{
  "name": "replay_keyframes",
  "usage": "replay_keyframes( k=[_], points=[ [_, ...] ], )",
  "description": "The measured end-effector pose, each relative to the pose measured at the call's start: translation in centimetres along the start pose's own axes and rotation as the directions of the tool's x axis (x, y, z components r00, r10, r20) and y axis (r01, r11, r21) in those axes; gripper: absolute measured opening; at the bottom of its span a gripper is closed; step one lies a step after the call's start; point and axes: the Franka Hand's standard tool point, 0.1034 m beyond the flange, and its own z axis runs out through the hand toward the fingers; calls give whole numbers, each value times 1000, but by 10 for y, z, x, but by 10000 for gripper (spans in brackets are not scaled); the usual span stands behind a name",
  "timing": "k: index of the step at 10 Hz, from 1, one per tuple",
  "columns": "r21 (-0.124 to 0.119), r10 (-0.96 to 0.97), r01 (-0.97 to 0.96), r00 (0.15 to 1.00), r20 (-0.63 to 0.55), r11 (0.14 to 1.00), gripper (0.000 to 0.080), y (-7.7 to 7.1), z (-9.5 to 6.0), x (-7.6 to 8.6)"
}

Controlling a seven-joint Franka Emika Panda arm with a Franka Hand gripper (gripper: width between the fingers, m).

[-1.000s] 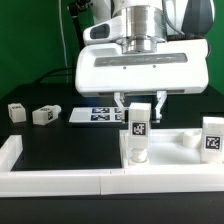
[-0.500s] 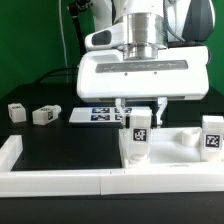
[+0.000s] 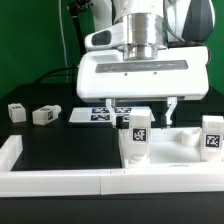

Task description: Assemble square table

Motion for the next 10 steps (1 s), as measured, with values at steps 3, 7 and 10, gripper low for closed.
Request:
replay_keyframes(
  k=[3,7,10],
  points=[
    [0,0,0,1000,0,1000,648,0,0,0],
    [5,0,-1,997,72,1000,649,5,-2,-1],
    [30,33,-39,987,158,999,649,1,-13,13]
  ],
)
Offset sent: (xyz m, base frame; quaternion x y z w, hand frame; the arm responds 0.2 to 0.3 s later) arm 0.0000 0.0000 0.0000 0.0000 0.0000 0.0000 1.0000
